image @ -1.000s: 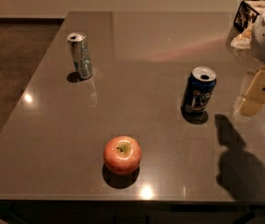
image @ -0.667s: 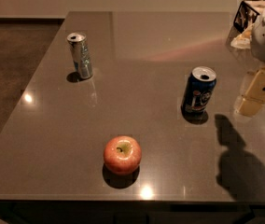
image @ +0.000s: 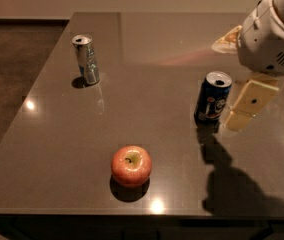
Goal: Move apple near redbull can
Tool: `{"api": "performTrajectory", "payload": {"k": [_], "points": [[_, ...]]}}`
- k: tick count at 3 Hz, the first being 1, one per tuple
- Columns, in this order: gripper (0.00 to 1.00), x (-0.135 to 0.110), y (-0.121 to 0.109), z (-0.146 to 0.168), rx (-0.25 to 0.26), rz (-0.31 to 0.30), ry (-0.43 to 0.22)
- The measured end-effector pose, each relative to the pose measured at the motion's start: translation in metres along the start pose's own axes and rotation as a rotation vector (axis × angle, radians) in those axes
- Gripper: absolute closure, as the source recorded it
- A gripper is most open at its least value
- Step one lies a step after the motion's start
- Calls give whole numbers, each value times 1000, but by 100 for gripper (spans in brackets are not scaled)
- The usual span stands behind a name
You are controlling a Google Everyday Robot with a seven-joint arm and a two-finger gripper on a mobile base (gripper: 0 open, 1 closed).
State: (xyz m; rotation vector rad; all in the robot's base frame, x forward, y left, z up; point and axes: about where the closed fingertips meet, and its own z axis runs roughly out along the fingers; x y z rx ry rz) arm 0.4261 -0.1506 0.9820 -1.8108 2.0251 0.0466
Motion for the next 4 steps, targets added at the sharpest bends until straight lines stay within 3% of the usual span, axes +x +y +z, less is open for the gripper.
{"api": "performTrajectory", "payload": {"k": [2, 4], "points": [[0, -53, 25, 46, -78, -98, -50], [0, -61, 66, 106, -186, -227, 18]]}}
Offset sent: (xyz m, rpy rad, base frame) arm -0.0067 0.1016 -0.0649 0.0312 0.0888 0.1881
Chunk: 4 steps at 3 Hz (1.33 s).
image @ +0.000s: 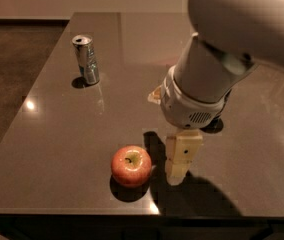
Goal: Move apple near redbull can
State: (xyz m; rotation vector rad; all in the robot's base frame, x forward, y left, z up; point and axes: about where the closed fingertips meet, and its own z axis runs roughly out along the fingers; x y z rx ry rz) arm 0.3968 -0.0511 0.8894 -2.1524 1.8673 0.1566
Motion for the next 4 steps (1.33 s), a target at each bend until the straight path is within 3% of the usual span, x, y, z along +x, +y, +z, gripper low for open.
{"api": "performTrajectory", "payload": {"k": [2, 4], "points": [[0, -9, 18, 34, -63, -70, 43], [0, -26, 19, 53, -73, -78, 61]]}}
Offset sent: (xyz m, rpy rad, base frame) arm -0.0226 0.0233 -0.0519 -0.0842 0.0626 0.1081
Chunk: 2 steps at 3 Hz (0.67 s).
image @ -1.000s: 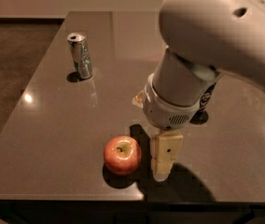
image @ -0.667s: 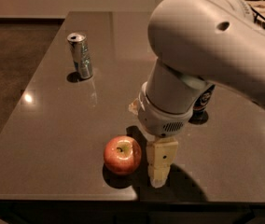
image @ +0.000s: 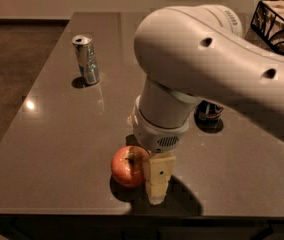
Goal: Move apple near redbull can
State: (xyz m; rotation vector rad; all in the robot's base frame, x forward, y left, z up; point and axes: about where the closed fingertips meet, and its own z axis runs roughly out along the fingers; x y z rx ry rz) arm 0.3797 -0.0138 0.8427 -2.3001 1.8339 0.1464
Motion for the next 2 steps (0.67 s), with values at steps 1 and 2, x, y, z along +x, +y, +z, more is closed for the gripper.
{"api": "performTrajectory", "payload": {"k": [1, 2], "points": [[0, -14, -1, -5, -11, -14, -29], [0, -27, 3, -9, -27, -25, -58]]}}
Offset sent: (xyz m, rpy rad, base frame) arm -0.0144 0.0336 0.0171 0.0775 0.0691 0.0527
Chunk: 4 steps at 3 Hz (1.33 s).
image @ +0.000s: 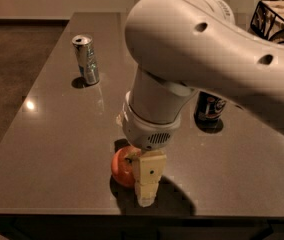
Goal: Move apple near redbull can
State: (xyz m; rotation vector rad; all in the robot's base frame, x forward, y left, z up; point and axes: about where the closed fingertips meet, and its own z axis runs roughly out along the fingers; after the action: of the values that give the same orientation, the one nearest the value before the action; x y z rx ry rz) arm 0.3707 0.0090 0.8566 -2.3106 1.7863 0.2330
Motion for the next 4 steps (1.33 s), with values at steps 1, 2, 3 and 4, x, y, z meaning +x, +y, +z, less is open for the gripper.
{"api": "performTrajectory", "payload": {"k": [1, 2, 3, 4], "points": [[18, -6, 8, 3, -22, -10, -9], [41, -7, 13, 8, -32, -12, -10], [65, -8, 11, 7, -32, -8, -4], [88, -9, -15, -9, -1, 44, -7]]}}
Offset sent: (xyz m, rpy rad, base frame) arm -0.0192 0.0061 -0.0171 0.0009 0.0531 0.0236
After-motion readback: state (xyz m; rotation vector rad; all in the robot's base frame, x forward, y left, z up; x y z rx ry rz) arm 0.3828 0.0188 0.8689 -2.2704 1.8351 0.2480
